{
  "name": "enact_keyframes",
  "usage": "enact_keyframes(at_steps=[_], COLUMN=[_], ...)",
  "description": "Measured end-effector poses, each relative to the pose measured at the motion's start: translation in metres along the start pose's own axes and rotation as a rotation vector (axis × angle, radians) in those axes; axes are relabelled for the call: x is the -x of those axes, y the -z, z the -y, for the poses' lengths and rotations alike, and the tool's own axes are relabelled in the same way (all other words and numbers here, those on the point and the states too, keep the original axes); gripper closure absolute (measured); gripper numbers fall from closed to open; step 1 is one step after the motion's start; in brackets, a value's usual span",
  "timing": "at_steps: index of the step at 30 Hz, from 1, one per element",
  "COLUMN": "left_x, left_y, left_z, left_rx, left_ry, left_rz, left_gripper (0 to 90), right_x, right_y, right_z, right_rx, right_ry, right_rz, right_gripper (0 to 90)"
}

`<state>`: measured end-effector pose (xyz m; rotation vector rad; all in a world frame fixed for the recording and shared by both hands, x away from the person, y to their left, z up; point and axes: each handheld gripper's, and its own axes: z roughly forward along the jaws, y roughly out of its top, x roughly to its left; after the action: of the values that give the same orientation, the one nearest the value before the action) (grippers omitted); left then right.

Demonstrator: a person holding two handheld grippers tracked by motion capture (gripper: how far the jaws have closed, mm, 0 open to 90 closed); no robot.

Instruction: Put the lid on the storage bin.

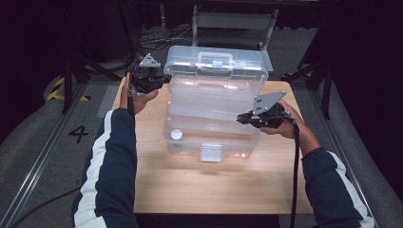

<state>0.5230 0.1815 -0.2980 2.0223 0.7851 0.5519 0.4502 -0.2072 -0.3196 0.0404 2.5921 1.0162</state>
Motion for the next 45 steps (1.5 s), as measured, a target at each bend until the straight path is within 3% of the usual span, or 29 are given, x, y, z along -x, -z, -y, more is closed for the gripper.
enact_keyframes(at_steps=[21, 38, 45], left_x=[0.011, 0.019, 0.022], left_y=[0.011, 0.02, 0.021], left_z=[0.014, 0.017, 0.021], left_rx=[0.022, -0.005, -0.009], left_ry=[-0.023, -0.046, -0.077], left_rz=[0.019, 0.044, 0.041], left_gripper=[89.8, 90.0, 90.0], right_x=[-0.008, -0.016, -0.019], right_y=[-0.002, -0.003, -0.003], right_z=[0.003, 0.01, 0.014], right_rx=[-0.002, 0.017, 0.034], right_ry=[0.002, -0.008, -0.021], right_rz=[-0.003, 0.004, 0.009], right_gripper=[84.8, 84.3, 83.8])
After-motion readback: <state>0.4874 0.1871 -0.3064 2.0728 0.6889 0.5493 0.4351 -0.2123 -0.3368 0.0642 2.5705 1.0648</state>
